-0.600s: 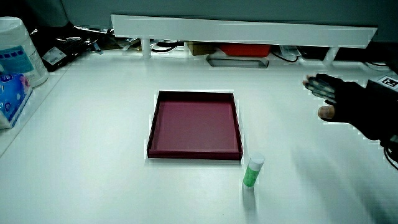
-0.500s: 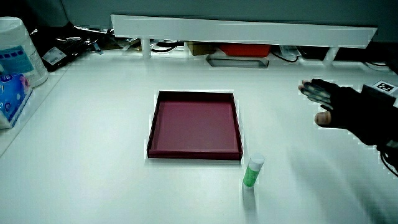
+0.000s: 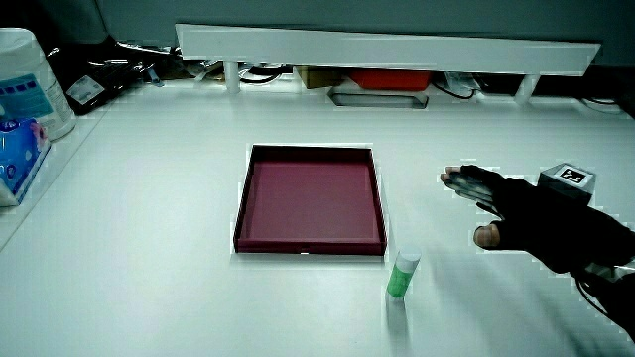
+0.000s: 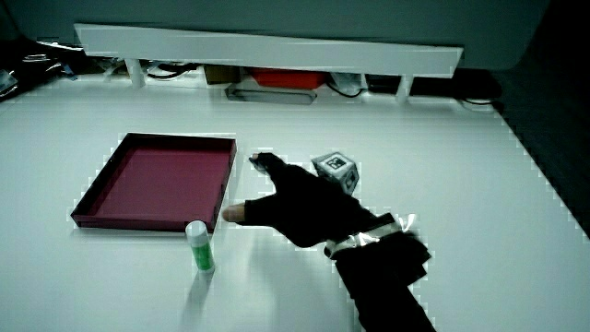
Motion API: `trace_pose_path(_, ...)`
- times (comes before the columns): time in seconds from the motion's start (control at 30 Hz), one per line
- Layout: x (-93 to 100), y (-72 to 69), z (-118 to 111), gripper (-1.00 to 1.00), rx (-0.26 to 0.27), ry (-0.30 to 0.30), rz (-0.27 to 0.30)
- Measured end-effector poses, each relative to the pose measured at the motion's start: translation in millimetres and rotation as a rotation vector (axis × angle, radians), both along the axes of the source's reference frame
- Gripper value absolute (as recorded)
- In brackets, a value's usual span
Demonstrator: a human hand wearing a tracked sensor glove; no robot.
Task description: Pick glue stick
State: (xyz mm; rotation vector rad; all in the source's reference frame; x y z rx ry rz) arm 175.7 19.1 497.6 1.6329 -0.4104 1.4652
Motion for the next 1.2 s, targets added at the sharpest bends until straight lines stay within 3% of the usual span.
trace_pose_path(0.13, -8.4, 6.5, 5.4, 0.0, -0.004, -0.016, -0.017)
trace_pose_path(0.3, -22.2, 16.3, 11.8, 0.0, -0.052, -0.043, -0.038)
trace_pose_path(0.6, -42.6, 29.8, 26.2, 0.0, -0.032, -0.067, -0.084)
trace_pose_path(0.83, -46.9, 33.4, 28.1, 0.0, -0.03, -0.097, -0.056)
trace_pose_path(1.2, -44.5, 35.0, 33.6, 0.35, 0.009, -0.15, 0.077)
